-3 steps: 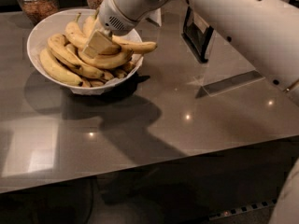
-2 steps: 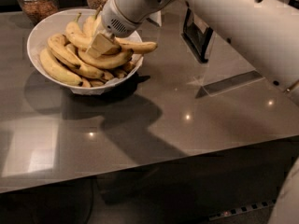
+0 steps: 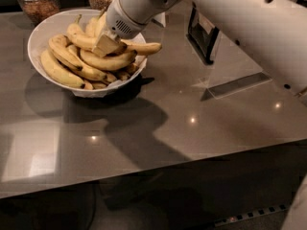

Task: Pick banana from white bowl

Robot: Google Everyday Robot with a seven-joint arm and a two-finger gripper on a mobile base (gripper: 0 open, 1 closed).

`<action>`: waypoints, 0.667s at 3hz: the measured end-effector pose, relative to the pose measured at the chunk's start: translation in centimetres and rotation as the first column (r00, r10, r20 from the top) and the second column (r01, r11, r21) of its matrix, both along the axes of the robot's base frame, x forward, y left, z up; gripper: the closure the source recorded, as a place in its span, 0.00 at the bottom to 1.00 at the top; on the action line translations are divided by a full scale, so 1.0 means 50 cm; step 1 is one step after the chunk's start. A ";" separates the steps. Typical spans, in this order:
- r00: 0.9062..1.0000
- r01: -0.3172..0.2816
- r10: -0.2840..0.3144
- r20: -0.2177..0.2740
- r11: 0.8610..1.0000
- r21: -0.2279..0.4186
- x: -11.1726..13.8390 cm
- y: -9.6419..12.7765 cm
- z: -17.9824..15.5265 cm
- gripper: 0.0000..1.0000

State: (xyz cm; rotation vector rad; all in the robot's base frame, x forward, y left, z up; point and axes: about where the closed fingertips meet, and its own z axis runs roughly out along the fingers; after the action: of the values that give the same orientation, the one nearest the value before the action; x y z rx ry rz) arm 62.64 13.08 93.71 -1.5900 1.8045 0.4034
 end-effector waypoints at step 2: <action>0.998 -0.016 0.012 0.061 0.998 0.062 -0.022 -0.015 0.046 1.00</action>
Offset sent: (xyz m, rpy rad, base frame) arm -0.0176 -0.0183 0.0413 0.1114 -0.1105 0.0185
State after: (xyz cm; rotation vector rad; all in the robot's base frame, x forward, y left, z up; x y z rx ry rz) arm 61.54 12.31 95.99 -1.5558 1.7197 0.4099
